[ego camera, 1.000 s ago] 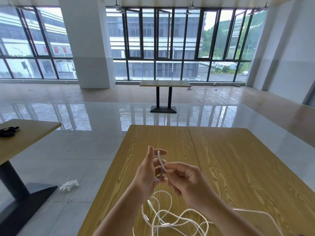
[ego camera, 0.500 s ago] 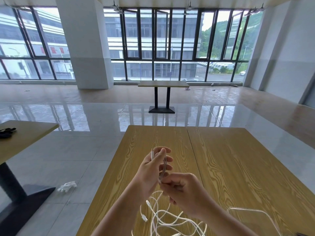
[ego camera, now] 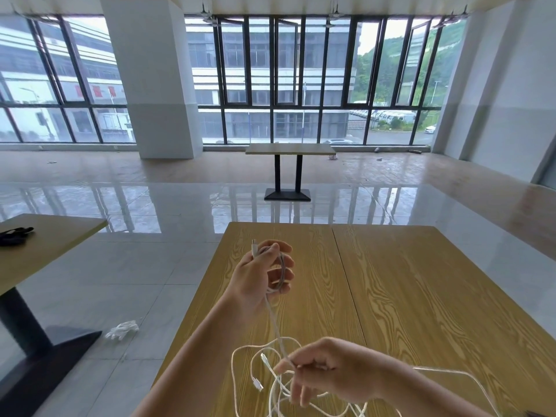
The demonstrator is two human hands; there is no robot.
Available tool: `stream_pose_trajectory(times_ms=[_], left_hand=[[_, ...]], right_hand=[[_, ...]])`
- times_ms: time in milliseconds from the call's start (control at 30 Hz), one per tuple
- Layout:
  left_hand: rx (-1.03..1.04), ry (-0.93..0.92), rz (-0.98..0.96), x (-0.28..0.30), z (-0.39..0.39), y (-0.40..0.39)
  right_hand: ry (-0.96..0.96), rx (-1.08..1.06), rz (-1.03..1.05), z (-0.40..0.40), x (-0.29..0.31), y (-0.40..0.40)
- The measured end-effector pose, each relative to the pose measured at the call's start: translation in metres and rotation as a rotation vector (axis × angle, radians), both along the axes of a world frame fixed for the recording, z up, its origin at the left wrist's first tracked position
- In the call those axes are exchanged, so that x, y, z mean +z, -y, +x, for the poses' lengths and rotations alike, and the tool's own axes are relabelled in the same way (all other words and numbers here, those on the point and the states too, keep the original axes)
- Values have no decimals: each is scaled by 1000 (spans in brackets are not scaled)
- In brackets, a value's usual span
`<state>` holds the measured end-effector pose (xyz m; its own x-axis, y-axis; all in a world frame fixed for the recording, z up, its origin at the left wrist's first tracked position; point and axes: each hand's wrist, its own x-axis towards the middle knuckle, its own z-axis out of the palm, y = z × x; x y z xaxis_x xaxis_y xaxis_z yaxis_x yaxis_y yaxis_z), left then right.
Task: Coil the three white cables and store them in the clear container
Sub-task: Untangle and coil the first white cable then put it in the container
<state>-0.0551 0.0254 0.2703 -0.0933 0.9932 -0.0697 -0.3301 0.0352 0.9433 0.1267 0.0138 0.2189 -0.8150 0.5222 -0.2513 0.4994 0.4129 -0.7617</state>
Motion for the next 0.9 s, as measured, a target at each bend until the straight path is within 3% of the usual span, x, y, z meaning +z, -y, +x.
stream_pose_trajectory(times_ms=[200,333,600,900], left_hand=[[-63,27,62,13,-5,-1],[-148,-32,96,15,-7,-1],[-211,-127,153,8,-13,-1],[-130,-271,110,-8,-15,-3]], right_hand=[[257,147,28,-4,-6,-4],[314,145,131,-5,-21,-19],[293,-170,417,3,-22,-48],[41,-488,365,15,-10,-65]])
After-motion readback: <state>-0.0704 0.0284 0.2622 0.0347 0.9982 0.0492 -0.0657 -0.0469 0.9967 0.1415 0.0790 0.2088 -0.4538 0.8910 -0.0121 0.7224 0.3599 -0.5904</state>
